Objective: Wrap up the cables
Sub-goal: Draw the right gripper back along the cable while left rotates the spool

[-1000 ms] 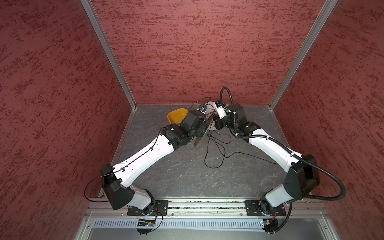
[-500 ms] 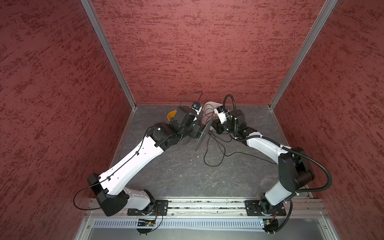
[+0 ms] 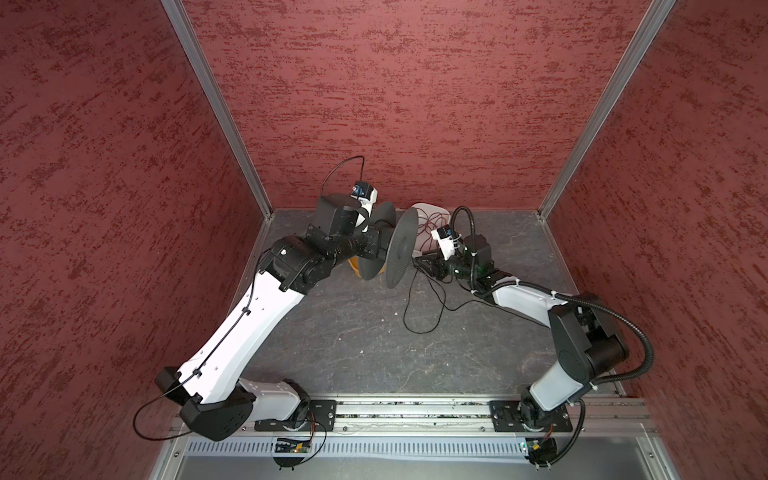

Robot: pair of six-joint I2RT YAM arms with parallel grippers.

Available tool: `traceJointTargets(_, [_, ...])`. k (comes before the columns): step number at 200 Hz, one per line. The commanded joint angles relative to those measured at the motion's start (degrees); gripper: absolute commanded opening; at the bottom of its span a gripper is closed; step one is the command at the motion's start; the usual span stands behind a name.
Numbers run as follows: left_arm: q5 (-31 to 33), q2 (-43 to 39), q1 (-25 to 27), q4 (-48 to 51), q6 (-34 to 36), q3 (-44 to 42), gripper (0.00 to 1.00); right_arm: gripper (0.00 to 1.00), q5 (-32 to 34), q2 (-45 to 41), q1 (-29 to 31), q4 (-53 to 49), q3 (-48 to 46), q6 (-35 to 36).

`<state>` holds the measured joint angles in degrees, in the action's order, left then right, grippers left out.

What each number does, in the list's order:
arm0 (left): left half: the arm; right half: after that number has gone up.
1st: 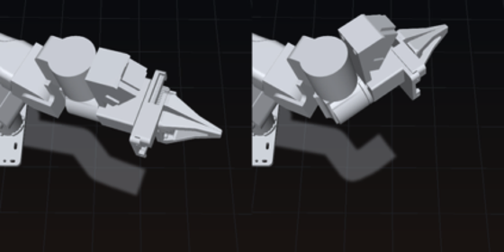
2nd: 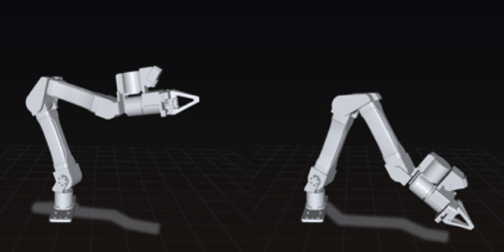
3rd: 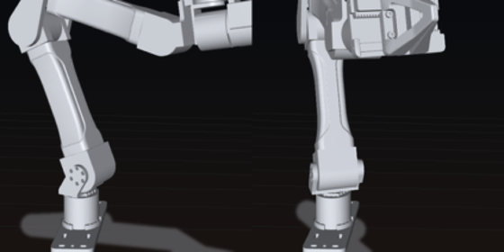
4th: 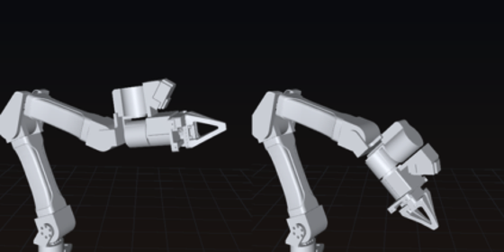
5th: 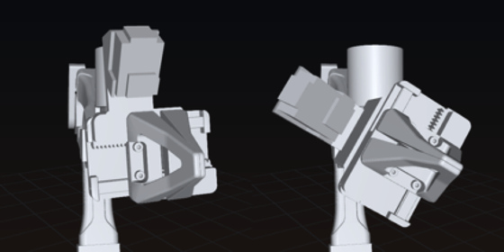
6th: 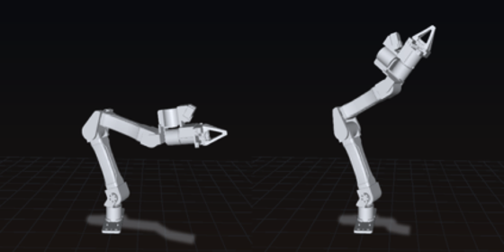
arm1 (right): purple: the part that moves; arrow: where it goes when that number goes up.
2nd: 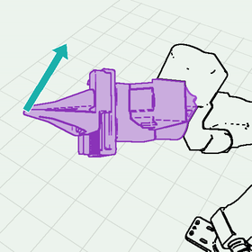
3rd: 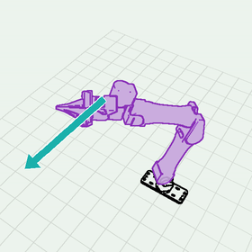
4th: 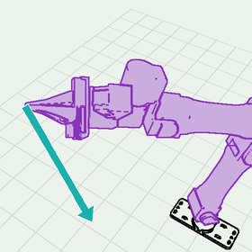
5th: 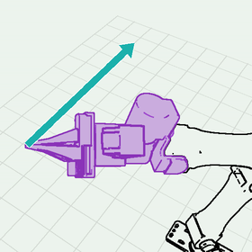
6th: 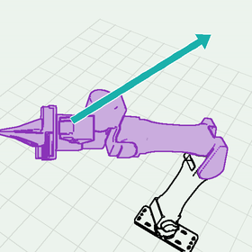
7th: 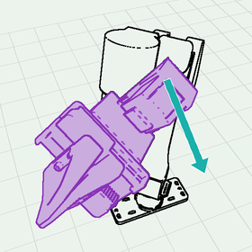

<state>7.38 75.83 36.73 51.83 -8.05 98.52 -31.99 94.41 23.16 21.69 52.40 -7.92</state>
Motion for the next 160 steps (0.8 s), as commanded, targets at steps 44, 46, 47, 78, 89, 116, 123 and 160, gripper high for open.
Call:
traceJointTargets(44, [0.02, 0.54, -0.34, -3.54, -1.70, 2.91, 0.00, 0.65, -1.45, -7.17, 0.51, 2.30, -6.11, -2.70])
traceJointTargets(46, [0.12, 0.54, -0.34, -3.48, -1.65, 2.91, 0.00, 0.65, -1.40, -7.47, 0.60, 1.86, -6.27, -2.64])
traceJointTargets(47, [0.19, 0.54, -0.34, -3.49, -1.63, 2.91, 0.00, 0.65, -1.32, -7.70, 0.67, 1.64, -6.35, -2.63])
traceJointTargets(78, [1.49, 0.37, -0.37, -3.32, -1.53, 2.60, 0.00, 0.65, -2.18, -13.99, 2.86, -2.85, -9.04, -0.95])
traceJointTargets(89, [1.26, 0.28, -0.41, -3.32, -1.61, 2.56, 0.00, 0.65, -2.91, -15.00, 3.91, -4.63, -9.33, 0.57])
traceJointTargets(116, [1.34, -0.12, -0.30, -2.91, -1.78, 2.72, 0.00, 0.65, -3.27, -14.03, 5.47, -5.36, -9.89, 2.45])
traceJointTargets(123, [1.50, -0.24, -0.26, -2.64, -1.83, 2.81, 0.00, 0.65, -2.44, -13.23, 5.73, -5.38, -9.76, 2.63])
traceJointTargets(160, [2.66, -1.11, -0.17, -1.28, -1.87, 2.80, 0.00, 0.58, 1.23, -7.57, 9.00, -8.66, -6.02, 4.74])
